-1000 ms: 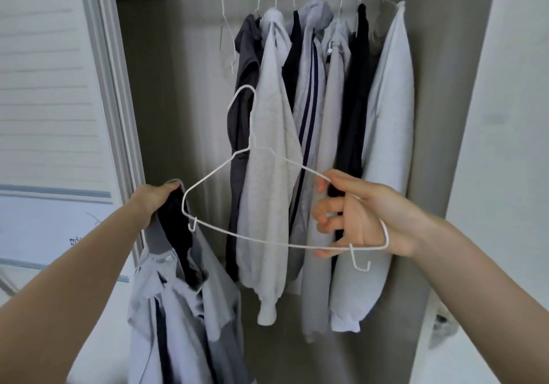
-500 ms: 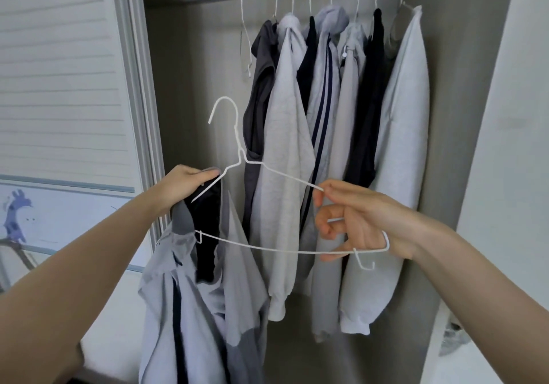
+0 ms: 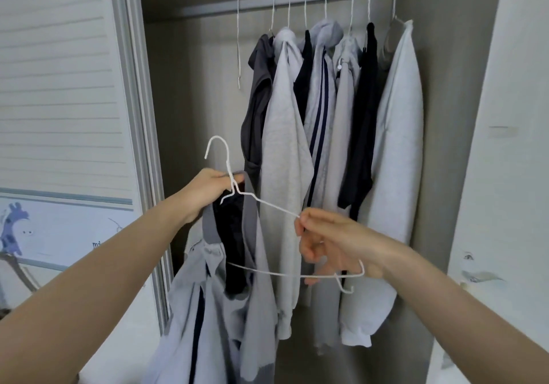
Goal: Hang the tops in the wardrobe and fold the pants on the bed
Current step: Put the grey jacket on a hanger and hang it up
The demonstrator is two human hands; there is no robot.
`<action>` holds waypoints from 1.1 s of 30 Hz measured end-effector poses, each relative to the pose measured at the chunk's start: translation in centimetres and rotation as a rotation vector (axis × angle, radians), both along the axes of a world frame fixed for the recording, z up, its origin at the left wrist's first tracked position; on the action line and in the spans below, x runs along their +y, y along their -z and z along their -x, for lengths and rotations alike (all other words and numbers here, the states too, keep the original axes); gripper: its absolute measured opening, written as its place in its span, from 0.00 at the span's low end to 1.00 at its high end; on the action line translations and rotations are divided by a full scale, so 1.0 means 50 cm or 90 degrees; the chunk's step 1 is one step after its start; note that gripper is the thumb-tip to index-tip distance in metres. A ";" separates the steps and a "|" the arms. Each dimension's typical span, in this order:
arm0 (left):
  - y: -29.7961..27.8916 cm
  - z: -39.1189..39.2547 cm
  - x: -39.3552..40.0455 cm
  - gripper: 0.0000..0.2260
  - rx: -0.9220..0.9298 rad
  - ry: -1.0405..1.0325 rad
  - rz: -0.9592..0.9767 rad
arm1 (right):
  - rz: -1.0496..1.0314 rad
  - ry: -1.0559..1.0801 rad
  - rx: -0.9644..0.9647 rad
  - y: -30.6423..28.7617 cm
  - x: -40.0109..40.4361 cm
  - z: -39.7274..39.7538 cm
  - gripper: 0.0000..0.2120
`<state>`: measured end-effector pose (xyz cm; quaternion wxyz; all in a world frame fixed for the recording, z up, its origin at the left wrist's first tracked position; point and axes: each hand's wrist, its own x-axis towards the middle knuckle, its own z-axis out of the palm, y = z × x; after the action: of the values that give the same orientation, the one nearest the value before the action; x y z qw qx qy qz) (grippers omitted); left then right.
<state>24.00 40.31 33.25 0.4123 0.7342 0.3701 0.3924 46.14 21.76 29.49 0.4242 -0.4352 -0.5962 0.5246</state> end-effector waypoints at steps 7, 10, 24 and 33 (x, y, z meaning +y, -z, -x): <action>-0.082 -0.008 -0.068 0.14 -0.055 0.139 -0.035 | -0.062 -0.003 0.214 0.077 0.022 0.010 0.09; -0.101 -0.006 -0.083 0.10 0.087 0.150 -0.164 | -0.089 -0.054 0.317 0.088 0.025 0.018 0.10; -0.114 -0.016 -0.082 0.21 -0.004 0.079 -0.461 | -0.068 -0.197 0.329 0.015 0.032 0.048 0.16; -0.086 -0.026 -0.086 0.30 -0.096 0.097 -0.386 | -0.288 0.146 -0.192 0.041 0.135 0.065 0.17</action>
<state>25.31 35.99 37.52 0.2292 0.8178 0.1487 0.5066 42.91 28.51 27.43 0.4734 -0.4671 -0.7013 0.2568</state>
